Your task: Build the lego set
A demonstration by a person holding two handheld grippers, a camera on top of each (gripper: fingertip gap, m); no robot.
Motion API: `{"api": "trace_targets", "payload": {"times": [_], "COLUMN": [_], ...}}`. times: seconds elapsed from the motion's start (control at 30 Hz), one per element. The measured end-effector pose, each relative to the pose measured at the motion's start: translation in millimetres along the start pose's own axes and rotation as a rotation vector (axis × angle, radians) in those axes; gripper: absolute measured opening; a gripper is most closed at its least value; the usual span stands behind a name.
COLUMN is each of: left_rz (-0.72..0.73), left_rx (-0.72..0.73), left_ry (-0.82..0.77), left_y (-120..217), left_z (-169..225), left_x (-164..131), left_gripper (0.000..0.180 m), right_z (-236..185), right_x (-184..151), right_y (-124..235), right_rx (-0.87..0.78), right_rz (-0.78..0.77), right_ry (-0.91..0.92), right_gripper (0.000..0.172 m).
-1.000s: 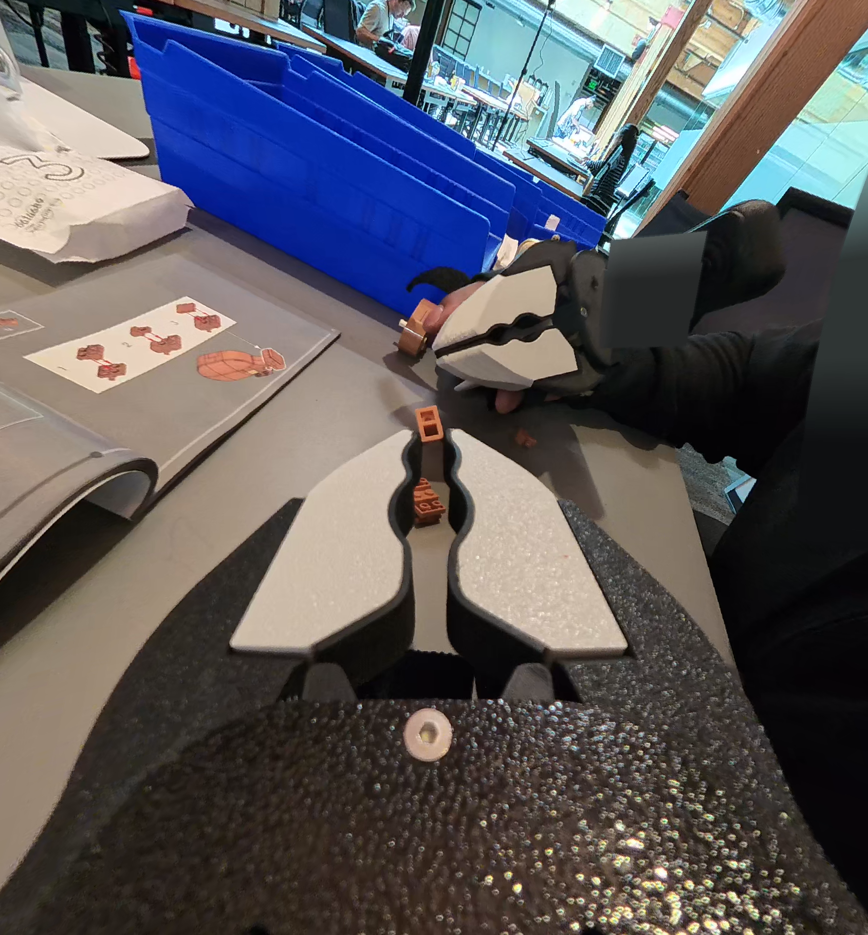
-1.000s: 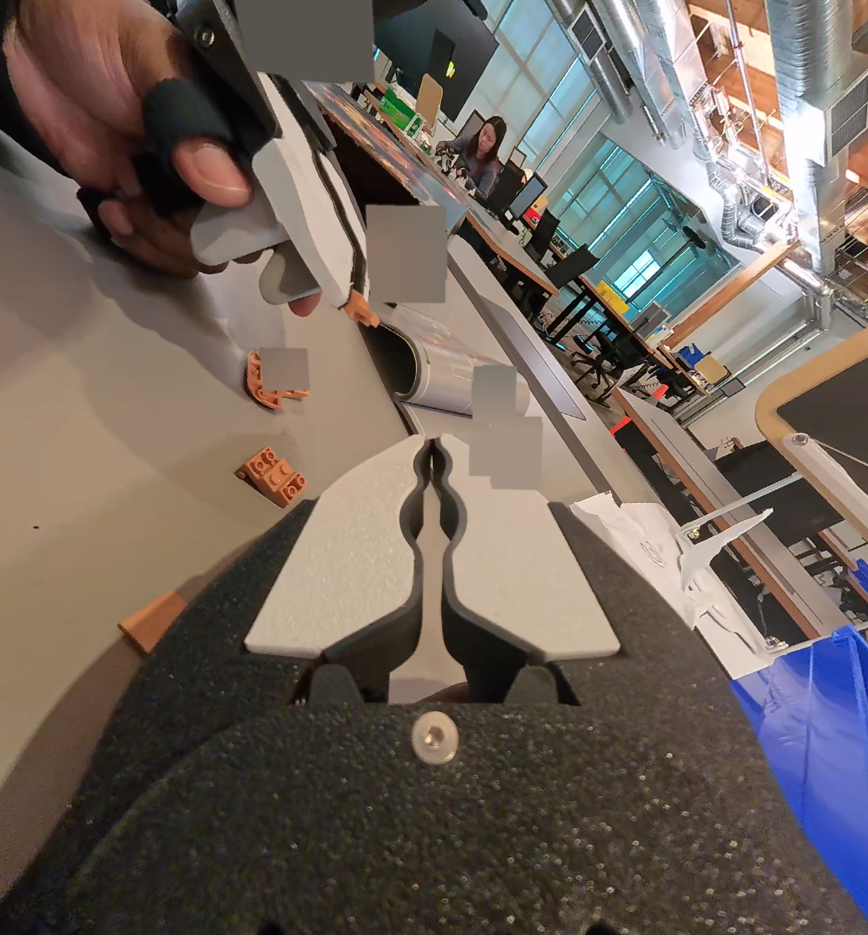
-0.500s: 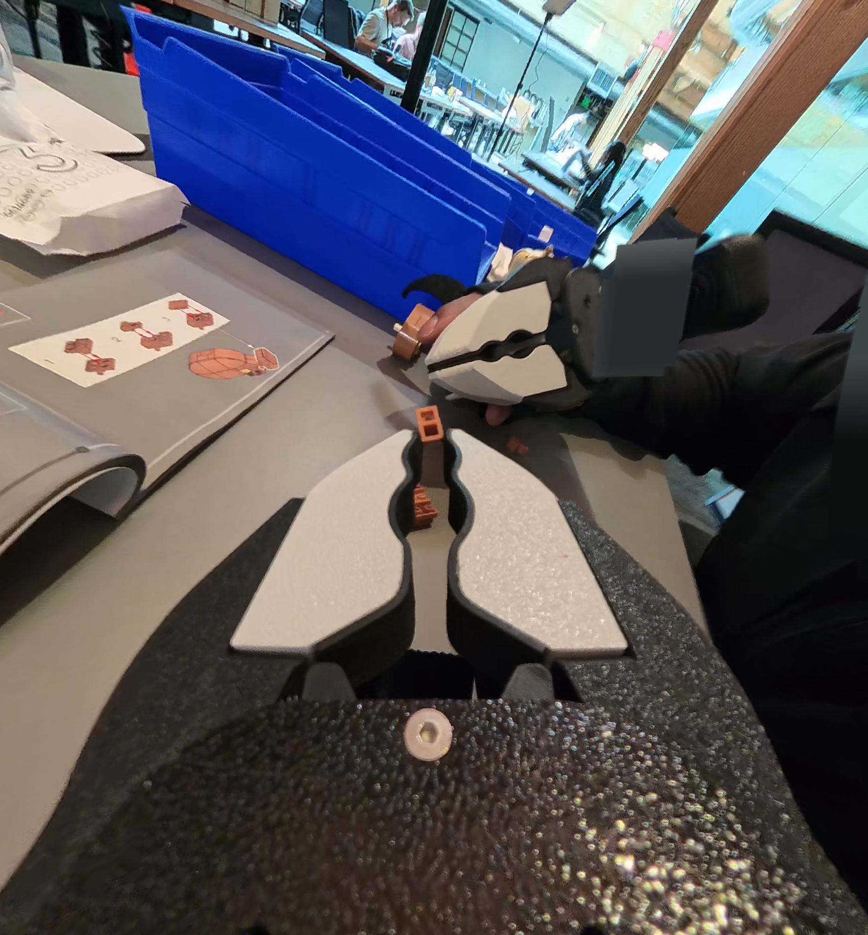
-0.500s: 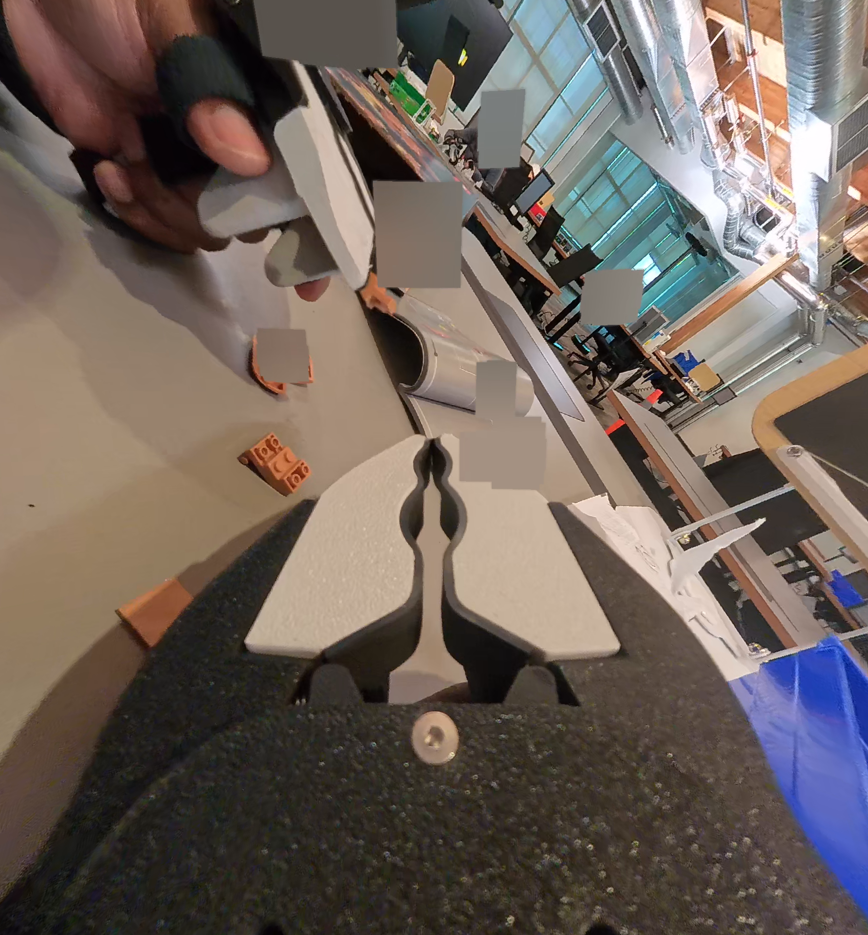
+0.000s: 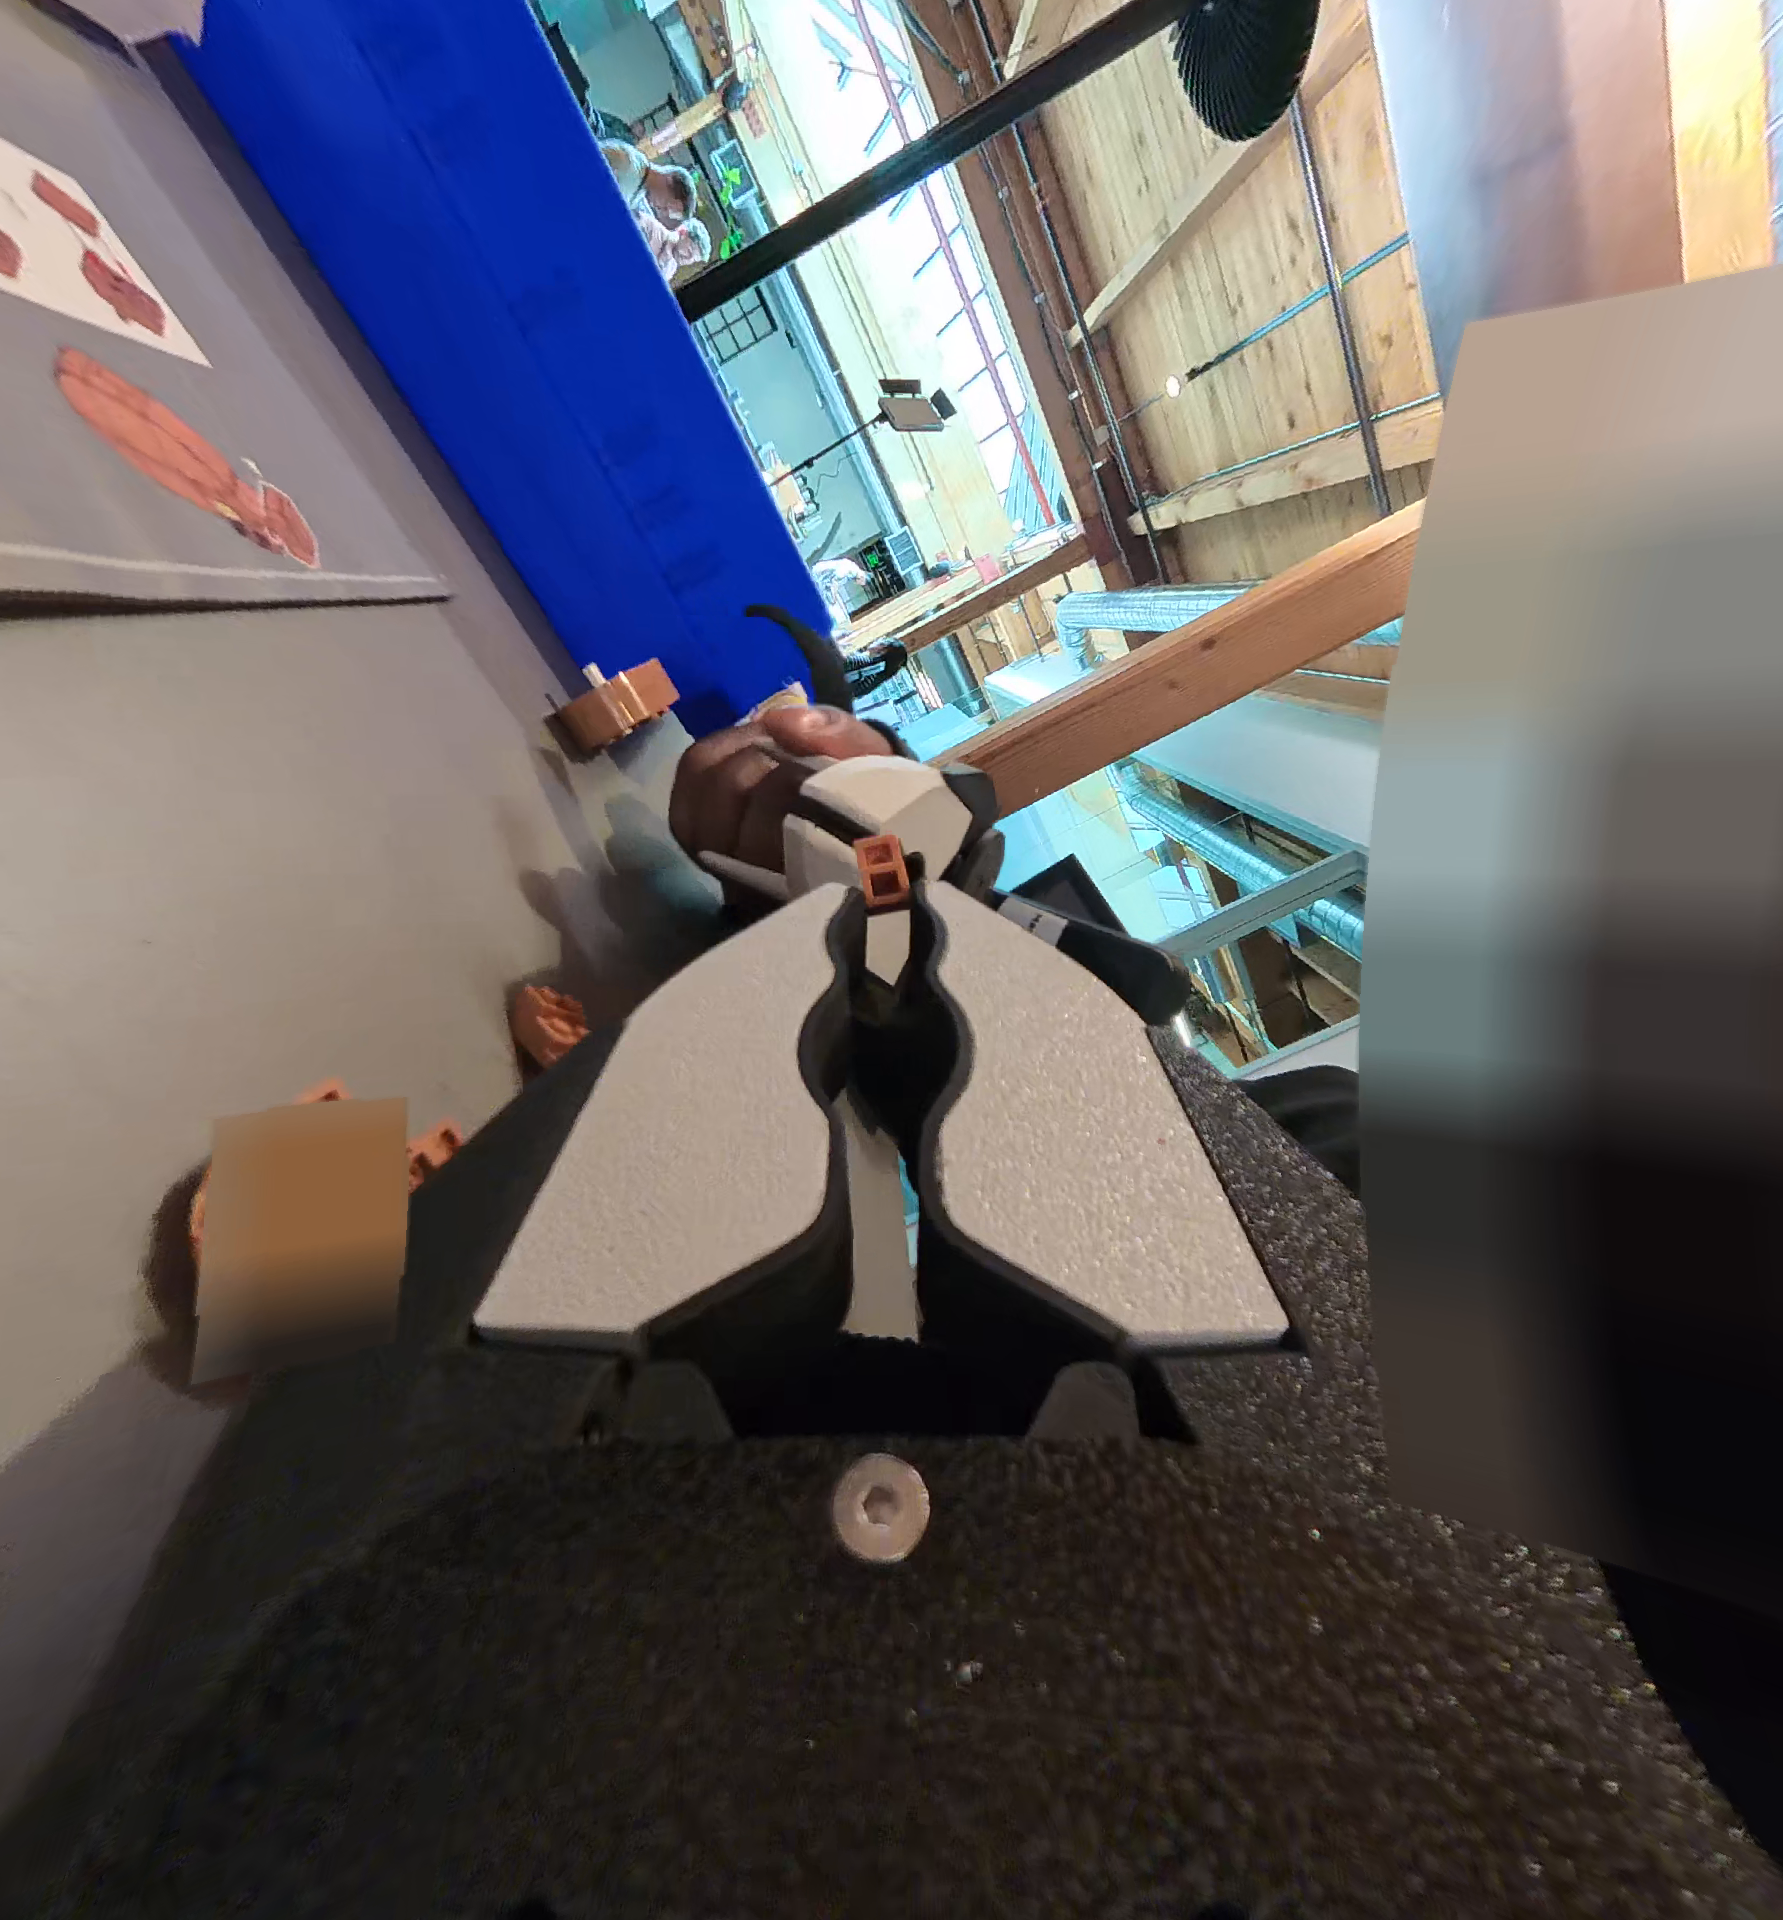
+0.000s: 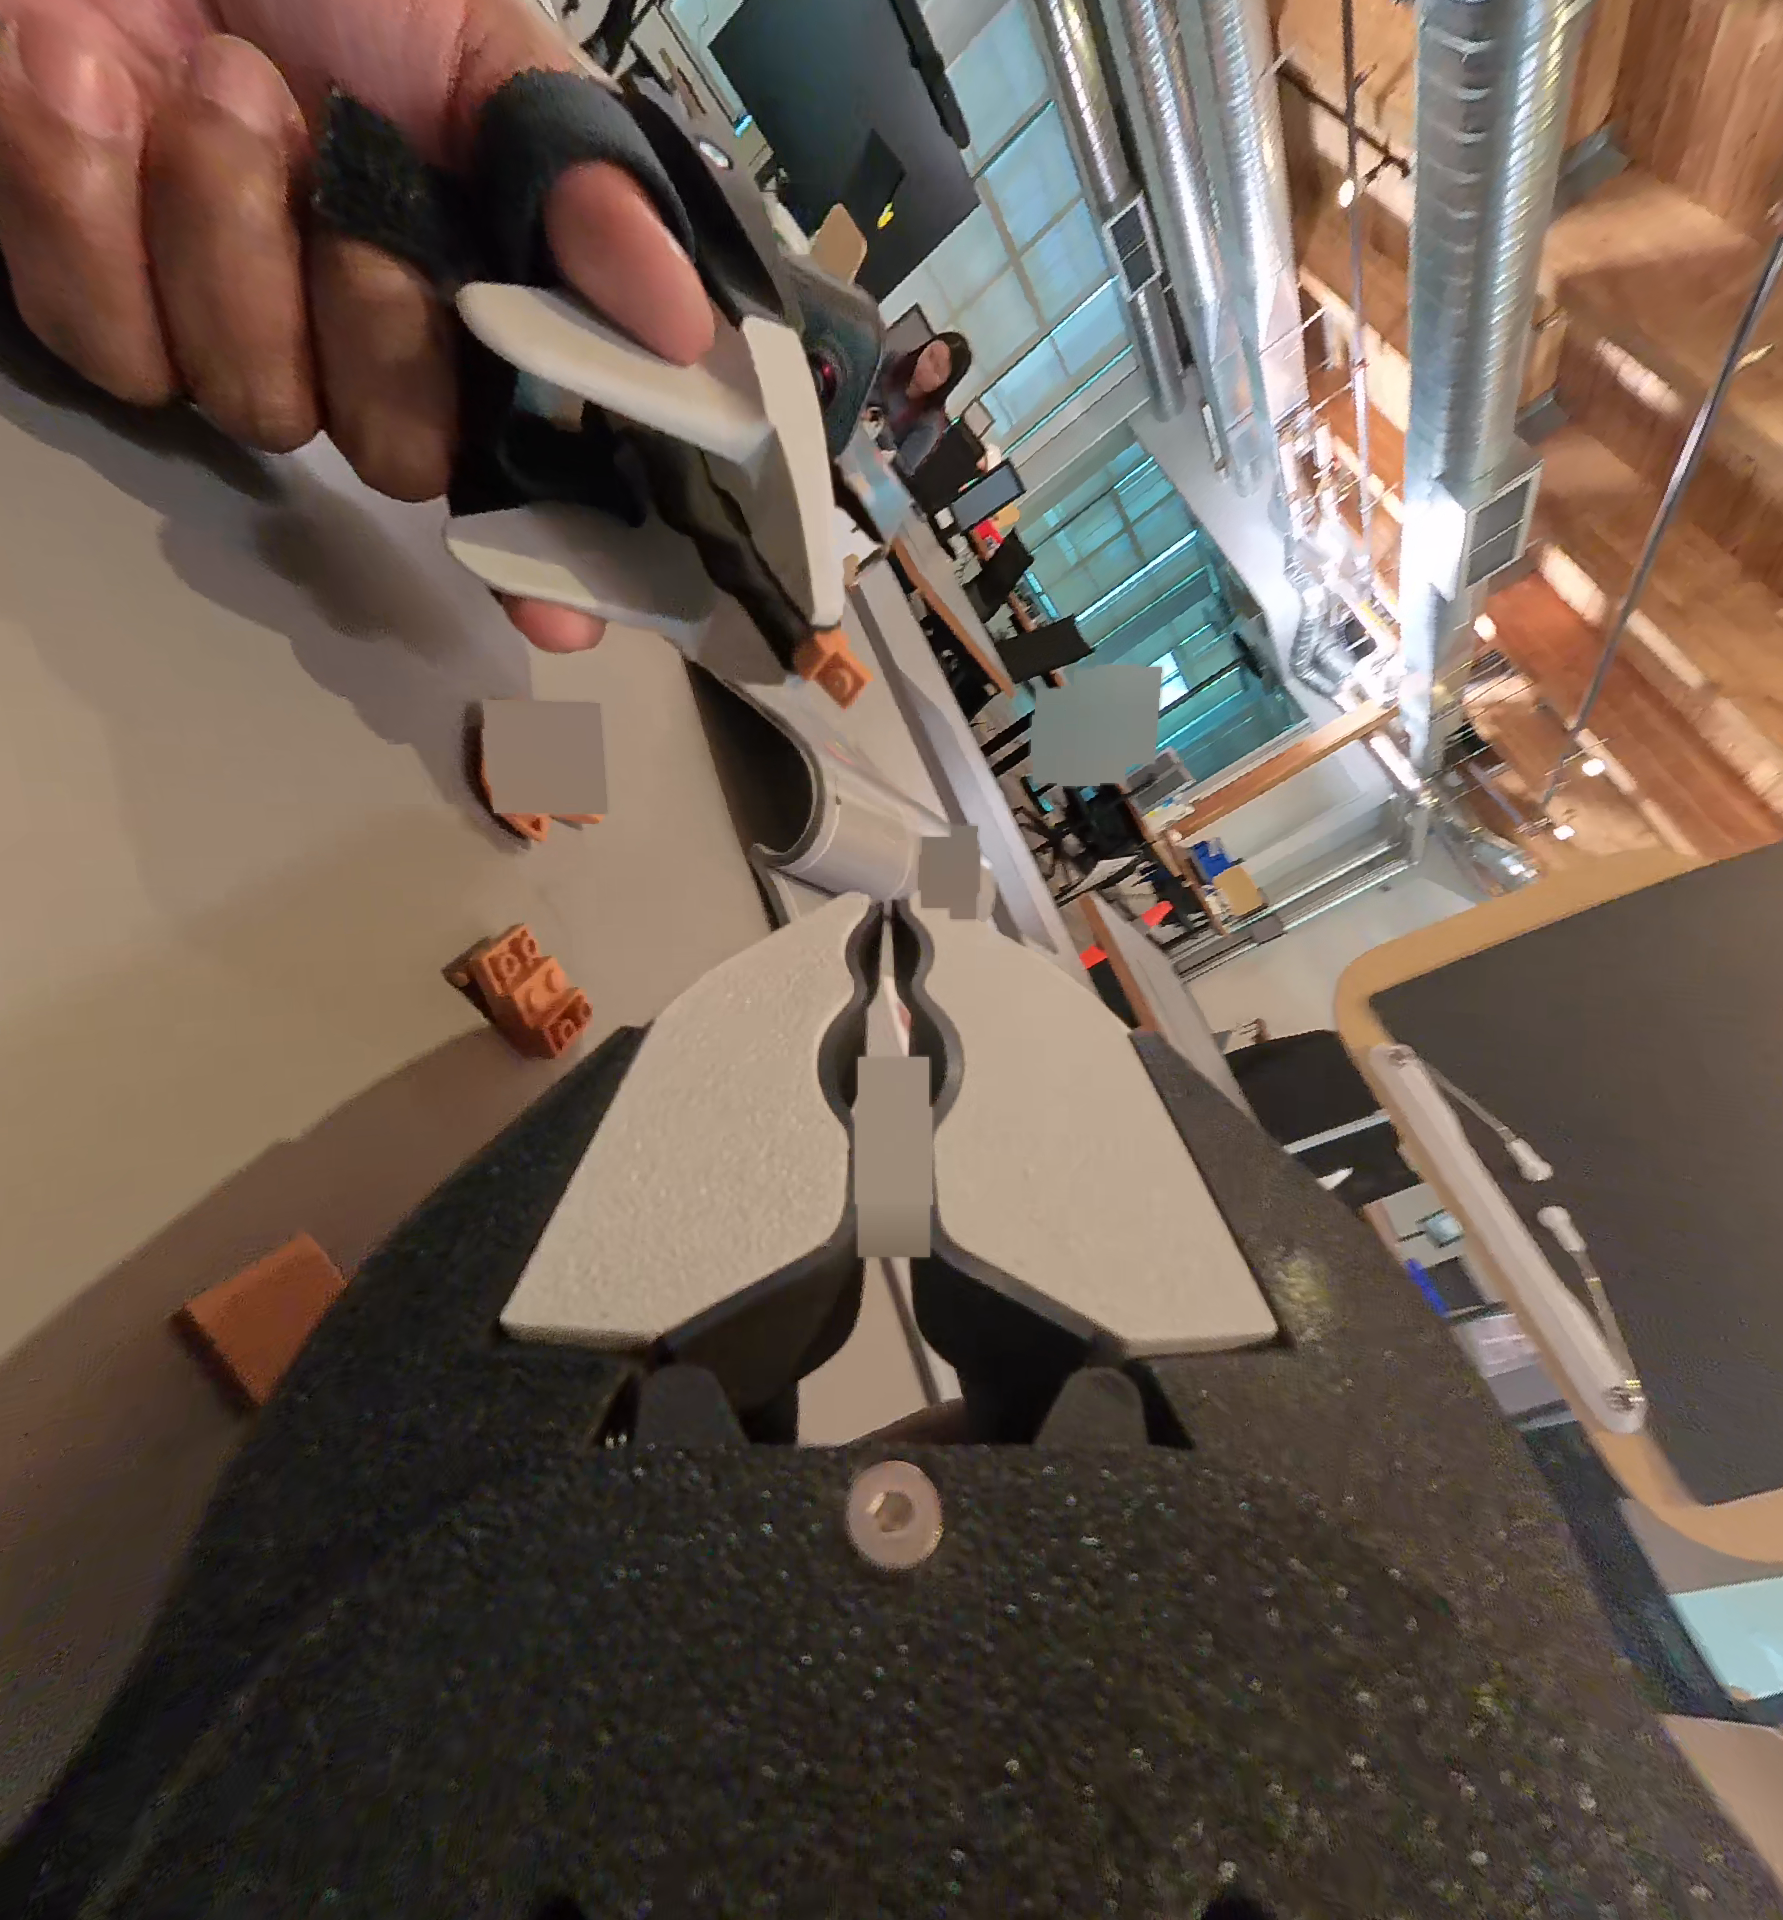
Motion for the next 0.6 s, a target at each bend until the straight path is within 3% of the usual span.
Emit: {"api": "trace_targets", "payload": {"times": [0.23,0.6], "left_rz": [-0.057,-0.087], "left_rx": [-0.004,0.008], "left_ry": [0.014,-0.007], "left_y": [-6.1,-8.6], "left_z": [1.0,2.0], "left_x": [-9.4,-13.1], "left_gripper": [0.007,0.007], "right_z": [-12.4,-18.1], "right_x": [10.0,15.0], "right_y": [-5.2,-8.1], "right_rx": [-0.003,-0.006], "right_rz": [0.034,0.062], "right_ry": [0.233,0.301], "right_gripper": [0.007,0.01]}}
Point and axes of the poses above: each gripper's, where its closed fingertips meet, y back along the fingers, x out of its top, z = x × y across the jaws, the point moved 10 cm from there along y, back along the fingers, and after that the axes turned 15 degrees about z, right-handed, at the moved point
